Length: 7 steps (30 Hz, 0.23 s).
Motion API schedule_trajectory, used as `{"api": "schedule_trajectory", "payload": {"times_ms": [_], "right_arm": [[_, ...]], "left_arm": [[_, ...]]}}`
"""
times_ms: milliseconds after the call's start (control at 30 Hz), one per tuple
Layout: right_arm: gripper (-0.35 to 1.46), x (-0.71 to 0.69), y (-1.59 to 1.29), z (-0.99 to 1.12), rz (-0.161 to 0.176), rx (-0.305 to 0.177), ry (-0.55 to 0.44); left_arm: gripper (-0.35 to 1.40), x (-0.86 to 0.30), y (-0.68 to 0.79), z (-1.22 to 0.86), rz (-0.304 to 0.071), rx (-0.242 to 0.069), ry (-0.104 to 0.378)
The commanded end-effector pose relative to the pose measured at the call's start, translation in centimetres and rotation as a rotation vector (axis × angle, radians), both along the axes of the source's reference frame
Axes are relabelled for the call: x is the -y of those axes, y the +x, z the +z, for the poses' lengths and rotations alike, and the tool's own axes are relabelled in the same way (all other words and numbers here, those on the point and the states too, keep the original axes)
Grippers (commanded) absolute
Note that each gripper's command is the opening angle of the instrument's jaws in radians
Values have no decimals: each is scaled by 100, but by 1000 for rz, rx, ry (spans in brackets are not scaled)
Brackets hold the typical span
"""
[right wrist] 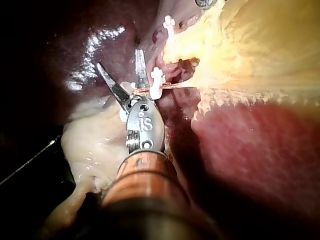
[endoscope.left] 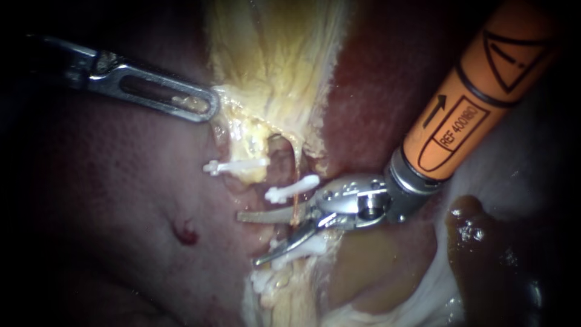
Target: Go to the cutting position right tube
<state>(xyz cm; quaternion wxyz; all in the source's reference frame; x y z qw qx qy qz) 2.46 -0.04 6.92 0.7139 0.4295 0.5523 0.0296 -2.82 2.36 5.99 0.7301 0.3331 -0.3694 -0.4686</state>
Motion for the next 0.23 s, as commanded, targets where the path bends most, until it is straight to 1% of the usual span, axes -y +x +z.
{"api": "schedule_trajectory", "payload": {"times_ms": [33,233], "right_arm": [[131,0,-1,2,1,1,0],[131,0,-1,2,1,5,4]], "left_arm": [[-35,0,0,0,0,0,0],[-35,-1,0,0,0,0,0]]}}
